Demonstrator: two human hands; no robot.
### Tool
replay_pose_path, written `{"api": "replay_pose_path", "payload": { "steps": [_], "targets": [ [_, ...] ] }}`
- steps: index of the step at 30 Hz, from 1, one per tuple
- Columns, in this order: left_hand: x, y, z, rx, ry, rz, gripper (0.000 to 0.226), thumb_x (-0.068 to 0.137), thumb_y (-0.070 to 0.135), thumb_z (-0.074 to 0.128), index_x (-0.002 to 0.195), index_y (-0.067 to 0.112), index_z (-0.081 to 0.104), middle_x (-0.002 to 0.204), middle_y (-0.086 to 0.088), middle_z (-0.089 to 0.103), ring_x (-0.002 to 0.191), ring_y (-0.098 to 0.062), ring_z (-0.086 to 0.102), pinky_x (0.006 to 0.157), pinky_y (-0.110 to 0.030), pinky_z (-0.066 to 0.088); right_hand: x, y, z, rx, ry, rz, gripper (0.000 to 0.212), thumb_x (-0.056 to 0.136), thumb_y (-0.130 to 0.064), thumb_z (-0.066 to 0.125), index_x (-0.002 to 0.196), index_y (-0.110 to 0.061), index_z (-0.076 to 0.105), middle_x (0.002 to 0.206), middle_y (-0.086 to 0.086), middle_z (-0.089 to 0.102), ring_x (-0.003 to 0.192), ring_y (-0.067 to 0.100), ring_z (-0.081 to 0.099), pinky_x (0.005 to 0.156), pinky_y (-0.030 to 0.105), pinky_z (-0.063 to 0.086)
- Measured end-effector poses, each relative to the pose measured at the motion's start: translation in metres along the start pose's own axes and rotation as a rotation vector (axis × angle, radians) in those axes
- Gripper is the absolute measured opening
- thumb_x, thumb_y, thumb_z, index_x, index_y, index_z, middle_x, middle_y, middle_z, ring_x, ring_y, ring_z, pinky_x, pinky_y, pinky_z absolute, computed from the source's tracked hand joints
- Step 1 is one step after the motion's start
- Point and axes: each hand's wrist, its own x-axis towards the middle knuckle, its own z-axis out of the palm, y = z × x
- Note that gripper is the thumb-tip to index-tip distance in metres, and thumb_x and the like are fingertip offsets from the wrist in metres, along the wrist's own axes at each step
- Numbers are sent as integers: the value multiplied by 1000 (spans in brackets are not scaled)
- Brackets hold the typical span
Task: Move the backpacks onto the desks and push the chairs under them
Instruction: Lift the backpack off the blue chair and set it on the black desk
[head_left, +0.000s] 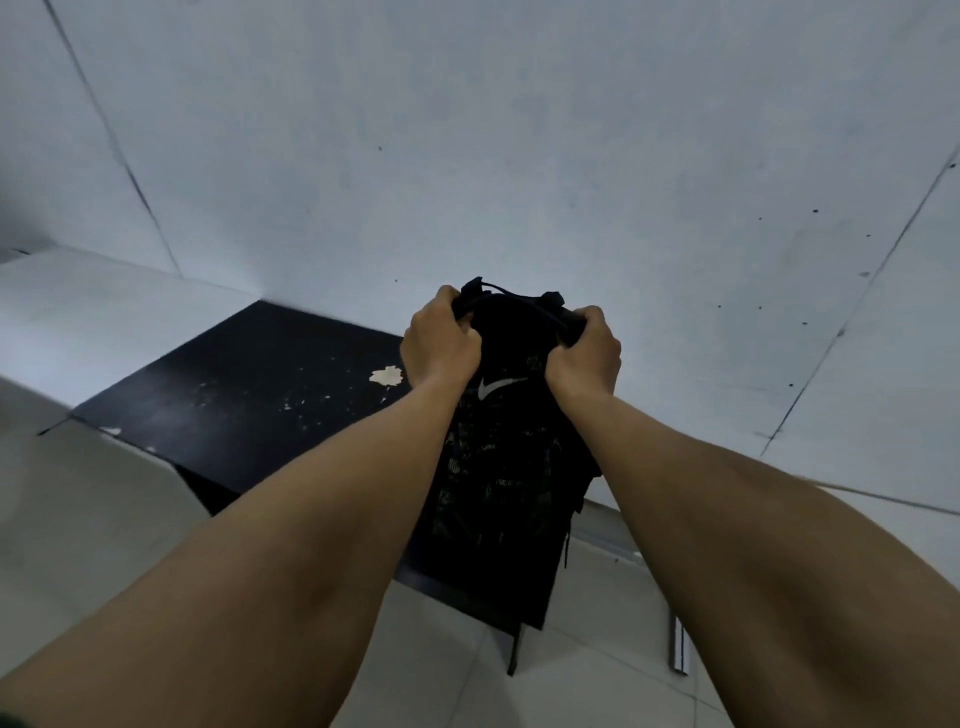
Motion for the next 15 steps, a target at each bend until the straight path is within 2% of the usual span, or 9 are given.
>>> {"api": "replay_pose_path", "payload": {
  "steps": [5,10,15],
  "targets": [
    [42,1,29,-33,-45,44,24,82,10,51,100,24,57,75,11,53,69,-16,52,62,-30,37,31,1,17,0,52,49,35,79,4,45,99,-24,51,79,-10,53,76,18,59,69,30,48],
    [86,5,72,-56,-68,54,25,82,10,50,100,25,57,78,10,57,69,-17,53,63,-30,39,82,10,31,-5,45,23,33,80,3,42,96,-25,51,79,-8,57,70,8,57,53,20,41],
    [111,5,110,-88,-71,24,30,81,9,49,102,29,55,76,10,57,68,-19,55,60,-31,41,127,21,41,-51,-6,-26,31,79,-2,44,95,-28,51,78,-9,58,69,6,56,52,19,39]
  ]
}}
